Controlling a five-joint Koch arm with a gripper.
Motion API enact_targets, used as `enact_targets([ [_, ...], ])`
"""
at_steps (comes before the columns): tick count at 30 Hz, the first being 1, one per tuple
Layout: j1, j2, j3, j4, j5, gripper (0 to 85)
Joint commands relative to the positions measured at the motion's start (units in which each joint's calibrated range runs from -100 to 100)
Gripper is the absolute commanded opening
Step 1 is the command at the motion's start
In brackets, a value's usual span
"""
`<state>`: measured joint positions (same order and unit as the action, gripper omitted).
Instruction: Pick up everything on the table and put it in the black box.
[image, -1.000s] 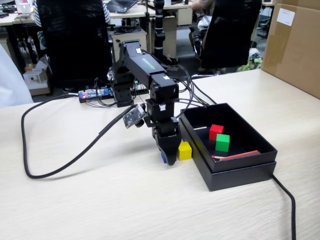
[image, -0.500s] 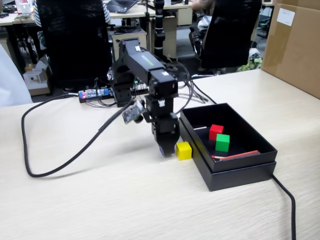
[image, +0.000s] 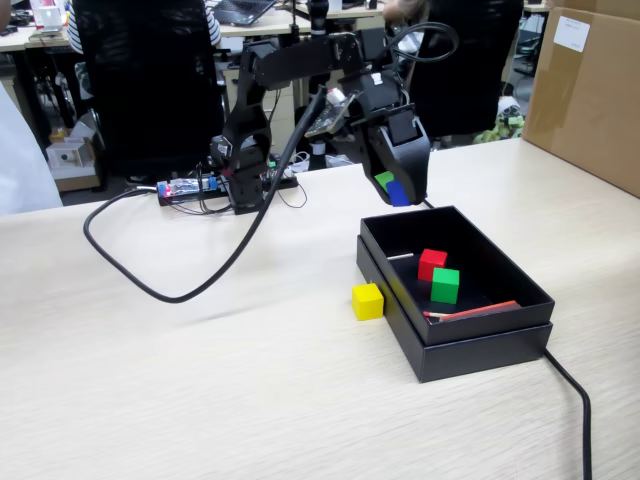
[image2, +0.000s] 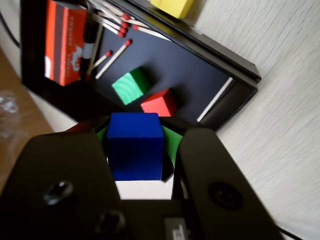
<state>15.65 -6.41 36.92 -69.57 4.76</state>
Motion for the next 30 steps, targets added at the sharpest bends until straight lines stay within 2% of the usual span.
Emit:
enact_targets([
  [1, 0.7, 3.4, 5.1, 0.6, 0.3, 16.5],
  [7, 0.1, 15.8, 6.3, 0.6, 1.0, 16.9],
  [20, -1.1, 28.6, 8.7, 0.6, 1.7, 17.4],
  [23, -1.1, 29.9, 8.6, 0.5, 1.6, 27.0],
  [24, -1.0, 29.9, 8.4, 0.5, 1.6, 33.4],
  [26, -0.9, 28.8, 7.8, 0.5, 1.6, 40.0],
  [30, -0.9, 18.3, 6.7, 0.5, 1.7, 43.1],
])
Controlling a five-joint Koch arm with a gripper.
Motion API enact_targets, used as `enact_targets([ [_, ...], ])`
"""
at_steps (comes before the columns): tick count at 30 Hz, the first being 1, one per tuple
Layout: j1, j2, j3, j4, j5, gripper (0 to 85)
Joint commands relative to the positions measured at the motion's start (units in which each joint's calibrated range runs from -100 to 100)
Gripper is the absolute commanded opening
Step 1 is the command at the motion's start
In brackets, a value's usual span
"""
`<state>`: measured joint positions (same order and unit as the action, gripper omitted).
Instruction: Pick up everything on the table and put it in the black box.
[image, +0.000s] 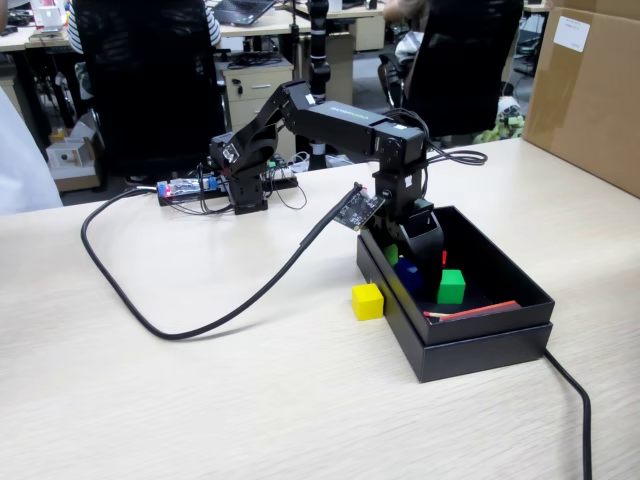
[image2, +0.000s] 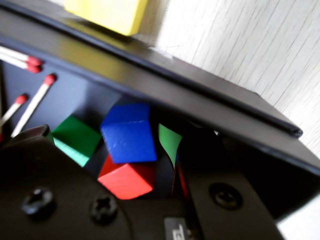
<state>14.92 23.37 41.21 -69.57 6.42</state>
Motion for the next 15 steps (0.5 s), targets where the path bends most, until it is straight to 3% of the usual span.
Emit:
enact_targets([
  [1, -0.3, -14.5, 2.4, 0.5, 0.0, 43.1],
  [7, -3.6, -38.3, -1.3, 0.5, 1.3, 43.0],
  [15, -8.7, -43.3, -13.6, 0.5, 1.7, 46.3],
])
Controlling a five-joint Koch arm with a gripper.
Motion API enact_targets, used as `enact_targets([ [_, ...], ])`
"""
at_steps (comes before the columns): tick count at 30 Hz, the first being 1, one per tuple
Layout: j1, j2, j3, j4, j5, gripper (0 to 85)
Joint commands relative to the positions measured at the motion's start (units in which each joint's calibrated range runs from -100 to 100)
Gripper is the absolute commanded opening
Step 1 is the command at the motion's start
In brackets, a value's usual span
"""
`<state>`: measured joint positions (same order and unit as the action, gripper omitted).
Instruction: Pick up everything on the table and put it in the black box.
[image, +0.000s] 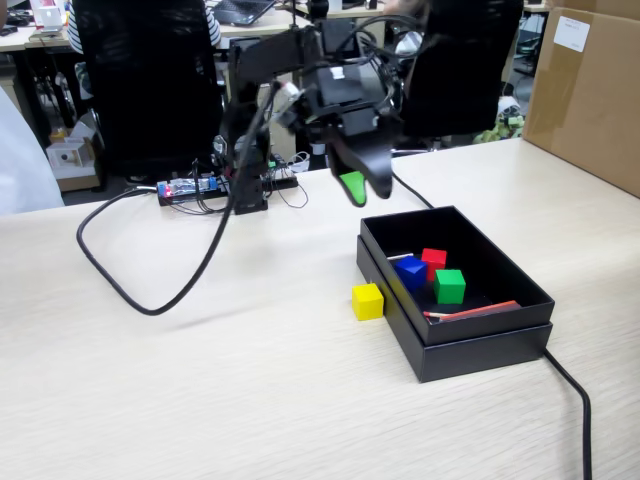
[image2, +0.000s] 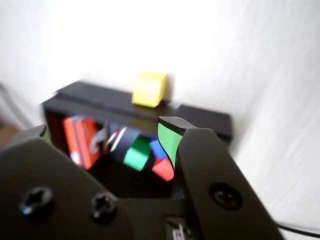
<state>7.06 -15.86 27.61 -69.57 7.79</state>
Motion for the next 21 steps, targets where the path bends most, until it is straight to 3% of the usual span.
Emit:
enact_targets([
  [1, -1.1, -3.6, -1.3, 0.5, 0.5, 46.5],
  [10, -0.3, 12.8, -0.2, 0.5, 3.1, 46.7],
  [21, 0.8, 34.6, 12.0, 0.5, 3.3, 46.4],
])
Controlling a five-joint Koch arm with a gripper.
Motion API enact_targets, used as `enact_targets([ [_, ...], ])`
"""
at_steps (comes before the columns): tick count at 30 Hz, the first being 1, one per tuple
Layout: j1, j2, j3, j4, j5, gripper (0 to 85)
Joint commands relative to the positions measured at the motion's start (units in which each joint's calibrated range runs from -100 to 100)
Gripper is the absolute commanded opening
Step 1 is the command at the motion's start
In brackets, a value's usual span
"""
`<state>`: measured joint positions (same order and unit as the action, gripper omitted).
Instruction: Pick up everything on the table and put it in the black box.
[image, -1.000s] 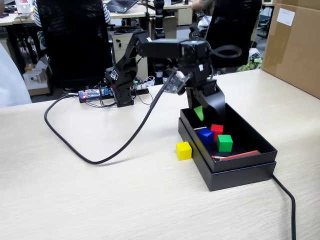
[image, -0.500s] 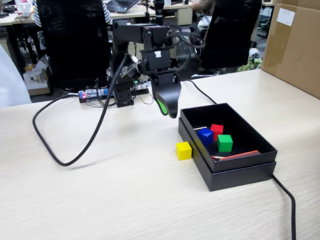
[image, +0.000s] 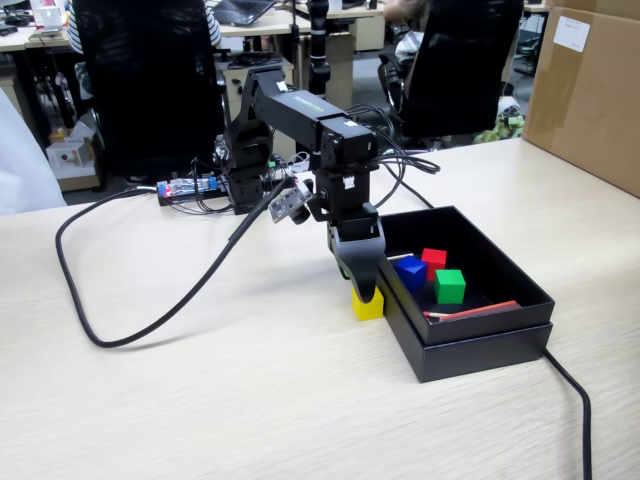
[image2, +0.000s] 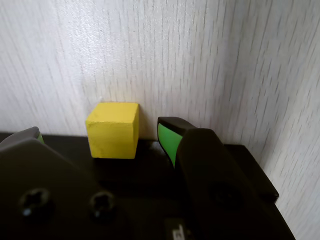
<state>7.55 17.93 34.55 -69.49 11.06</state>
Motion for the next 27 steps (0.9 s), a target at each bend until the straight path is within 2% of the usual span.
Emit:
enact_targets([
  [1, 0.4, 1.7, 5.7, 0.4, 0.0, 46.1],
  [5, 0.4, 5.3, 7.1, 0.4, 0.0, 44.4],
  [7, 0.4, 7.0, 7.5, 0.4, 0.0, 37.9],
  [10, 0.4, 7.7, 8.3, 0.4, 0.0, 20.9],
  [13, 0.2, 8.1, 9.0, 0.4, 0.0, 12.9],
  [18, -0.6, 1.6, 6.7, 0.4, -0.2, 12.9],
  [23, -1.9, -20.3, 2.4, 0.4, -2.6, 12.9],
  [27, 0.1, -32.9, 4.3, 0.4, -5.4, 12.9],
])
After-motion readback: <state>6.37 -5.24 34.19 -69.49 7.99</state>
